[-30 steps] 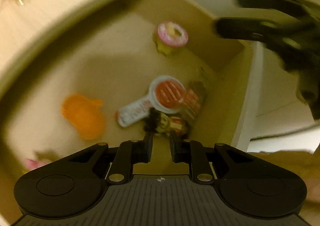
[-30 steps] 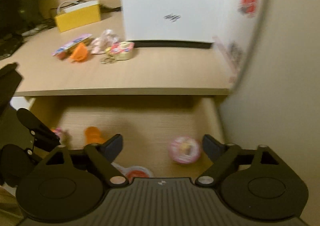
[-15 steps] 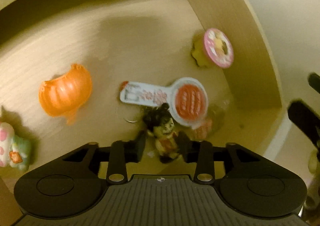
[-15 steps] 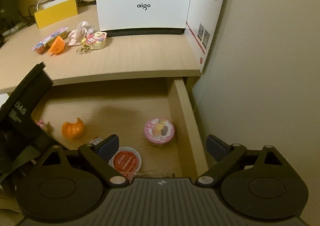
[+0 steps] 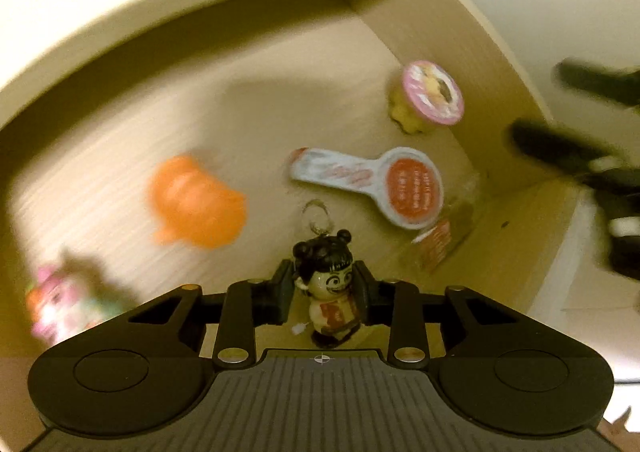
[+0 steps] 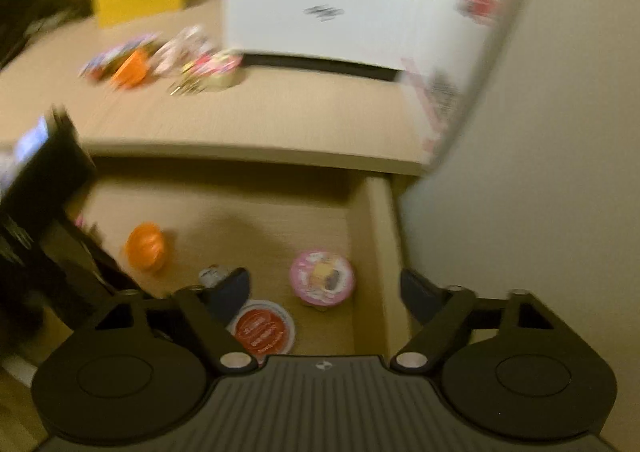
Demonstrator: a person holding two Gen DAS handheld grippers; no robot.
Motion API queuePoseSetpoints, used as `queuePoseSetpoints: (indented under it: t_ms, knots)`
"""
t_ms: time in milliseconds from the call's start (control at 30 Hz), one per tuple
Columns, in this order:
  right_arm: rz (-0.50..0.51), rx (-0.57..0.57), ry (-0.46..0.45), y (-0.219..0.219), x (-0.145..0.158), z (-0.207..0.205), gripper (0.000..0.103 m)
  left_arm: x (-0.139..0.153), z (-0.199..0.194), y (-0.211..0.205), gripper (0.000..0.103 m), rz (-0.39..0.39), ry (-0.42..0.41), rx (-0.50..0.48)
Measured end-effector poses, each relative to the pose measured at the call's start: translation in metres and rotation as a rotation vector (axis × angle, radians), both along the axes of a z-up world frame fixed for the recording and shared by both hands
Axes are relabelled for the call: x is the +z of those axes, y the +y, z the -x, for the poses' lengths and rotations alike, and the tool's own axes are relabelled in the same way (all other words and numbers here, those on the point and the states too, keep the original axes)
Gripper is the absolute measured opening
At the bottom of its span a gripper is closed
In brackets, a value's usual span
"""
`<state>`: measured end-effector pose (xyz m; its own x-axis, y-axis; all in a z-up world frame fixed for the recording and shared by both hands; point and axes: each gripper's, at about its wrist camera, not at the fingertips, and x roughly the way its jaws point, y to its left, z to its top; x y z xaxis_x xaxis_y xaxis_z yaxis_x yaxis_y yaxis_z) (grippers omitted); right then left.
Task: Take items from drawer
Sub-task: 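Grasp the bear-head figure with the left tool while the right tool grasps the red-lid snack cup, then lift both items onto the desktop and open both tools to release them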
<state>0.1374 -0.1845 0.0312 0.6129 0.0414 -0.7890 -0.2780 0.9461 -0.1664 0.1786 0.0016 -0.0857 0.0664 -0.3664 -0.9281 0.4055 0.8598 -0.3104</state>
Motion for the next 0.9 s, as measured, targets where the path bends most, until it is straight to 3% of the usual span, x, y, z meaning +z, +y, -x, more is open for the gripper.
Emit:
queuePoseSetpoints:
  t_ms: [167, 367, 467, 567, 600, 700, 900]
  knots:
    - [0.072, 0.229, 0.122, 0.046, -0.030, -0.018, 0.069, 0.026, 0.006, 0.061, 0.034, 0.029, -0.032, 0.144]
    - [0.129, 0.346, 0.281, 0.082, -0.071, -0.051, 0.069, 0.037, 0.012, 0.089, 0.034, 0.065, -0.037, 0.198]
    - [0.167, 0.343, 0.360, 0.090, -0.090, -0.069, 0.055, 0.034, 0.018, 0.089, 0.034, 0.080, -0.033, 0.216]
    - [0.133, 0.338, 0.447, 0.089, -0.103, -0.078, 0.043, 0.035, 0.023, 0.091, 0.034, 0.065, -0.039, 0.219]
    - [0.138, 0.341, 0.452, 0.090, -0.106, -0.077, 0.035, 0.035, 0.024, 0.091, 0.034, 0.059, -0.045, 0.217]
    - [0.141, 0.335, 0.426, 0.089, -0.103, -0.073, 0.026, 0.044, 0.029, 0.095, 0.034, 0.040, -0.066, 0.207]
    - [0.115, 0.309, 0.351, 0.084, -0.083, -0.054, 0.023, 0.048, 0.033, 0.086, 0.034, 0.036, -0.076, 0.189]
